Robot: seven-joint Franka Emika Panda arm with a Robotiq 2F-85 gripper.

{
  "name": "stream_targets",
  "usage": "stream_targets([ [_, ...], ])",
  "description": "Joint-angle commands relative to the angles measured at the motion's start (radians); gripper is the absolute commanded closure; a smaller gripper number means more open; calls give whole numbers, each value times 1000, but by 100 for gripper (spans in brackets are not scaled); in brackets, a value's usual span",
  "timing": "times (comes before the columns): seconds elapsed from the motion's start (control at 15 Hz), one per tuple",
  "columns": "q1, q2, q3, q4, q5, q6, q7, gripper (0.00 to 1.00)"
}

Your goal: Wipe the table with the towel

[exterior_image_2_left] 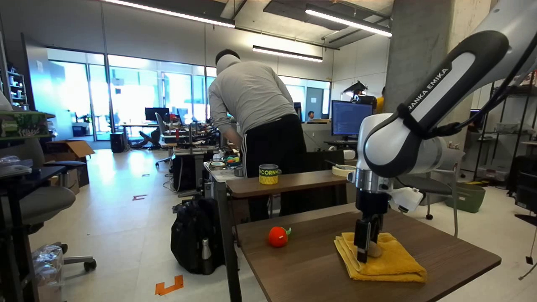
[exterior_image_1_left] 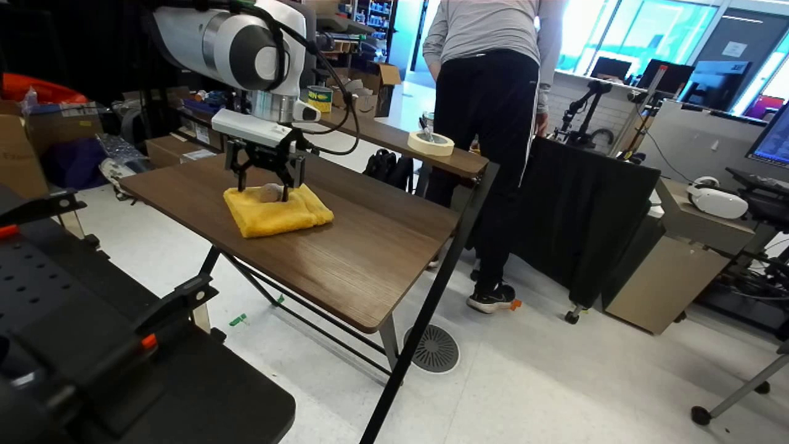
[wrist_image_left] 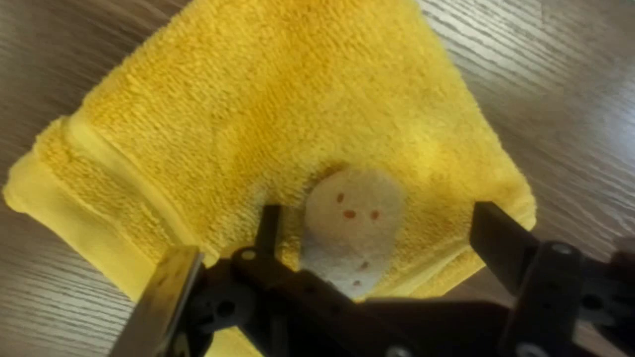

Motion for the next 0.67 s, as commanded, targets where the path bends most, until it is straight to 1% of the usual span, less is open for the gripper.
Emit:
stream_targets([
  [0.0, 33, 49, -16, 85, -37, -42, 40, 36],
  [0.07, 34, 48, -16, 90, -40, -49, 40, 48],
  [0.4, 34, 1, -22, 83, -48, -64, 44, 94],
  [0.47, 37, -11, -22, 77, -51, -58, 46, 100],
  [0.6, 42, -36, -18, 63, -58, -54, 49, 100],
])
